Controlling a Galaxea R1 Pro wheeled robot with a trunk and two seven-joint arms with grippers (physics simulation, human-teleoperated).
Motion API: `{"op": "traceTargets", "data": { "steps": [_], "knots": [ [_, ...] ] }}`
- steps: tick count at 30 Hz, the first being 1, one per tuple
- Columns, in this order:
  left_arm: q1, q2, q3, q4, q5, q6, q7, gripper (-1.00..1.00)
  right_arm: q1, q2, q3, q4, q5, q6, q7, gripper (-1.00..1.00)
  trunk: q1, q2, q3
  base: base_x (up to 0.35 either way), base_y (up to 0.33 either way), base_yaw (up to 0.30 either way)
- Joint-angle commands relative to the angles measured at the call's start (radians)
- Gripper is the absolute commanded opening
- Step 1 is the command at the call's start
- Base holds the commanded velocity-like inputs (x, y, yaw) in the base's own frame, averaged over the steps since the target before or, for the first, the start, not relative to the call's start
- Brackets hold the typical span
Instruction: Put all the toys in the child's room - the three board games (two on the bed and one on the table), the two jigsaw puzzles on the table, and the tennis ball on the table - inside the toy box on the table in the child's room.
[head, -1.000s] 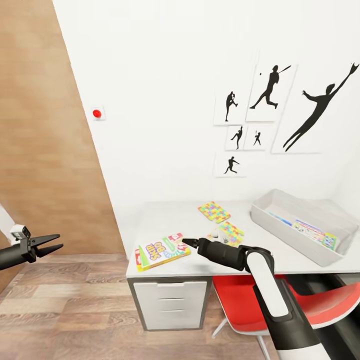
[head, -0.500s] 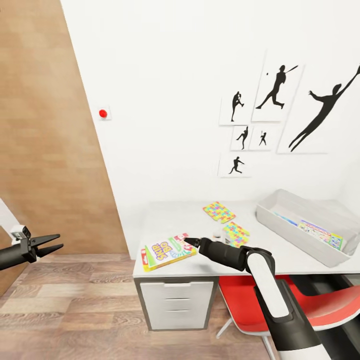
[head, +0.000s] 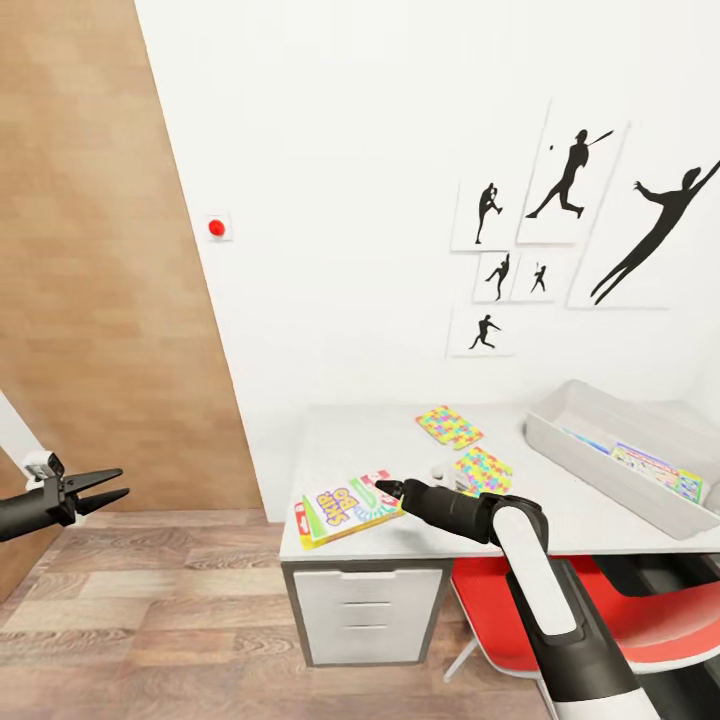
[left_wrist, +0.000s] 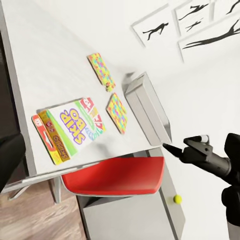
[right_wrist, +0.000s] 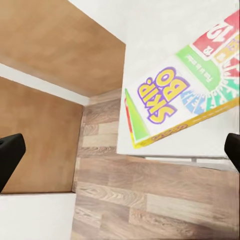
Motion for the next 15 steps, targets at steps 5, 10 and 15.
{"op": "traceTargets", "data": {
  "steps": [5, 10, 15],
  "knots": [
    [-0.001, -0.02, -0.001, -0.001, -0.001, 0.006, -0.004, 1.0, -0.001, 0.03, 0.002, 0.005, -0.012, 0.0, -0.147, 1.0, 0.001, -0.002, -0.002, 0.016, 0.018, 0.0],
    [-0.001, -0.028, 0.001, -0.001, -0.001, -0.005, -0.004, 1.0, -0.066, 0.08, 0.001, 0.075, -0.013, 0.002, -0.294, 1.0, 0.001, -0.002, -0.002, 0.003, 0.003, 0.0],
    [-0.001, -0.035, 0.002, -0.003, -0.001, -0.008, -0.004, 1.0, -0.285, 0.1, -0.002, 0.287, -0.02, 0.01, -0.508, 1.0, 0.001, -0.002, -0.002, 0.0, 0.0, 0.0]
  ]
}}
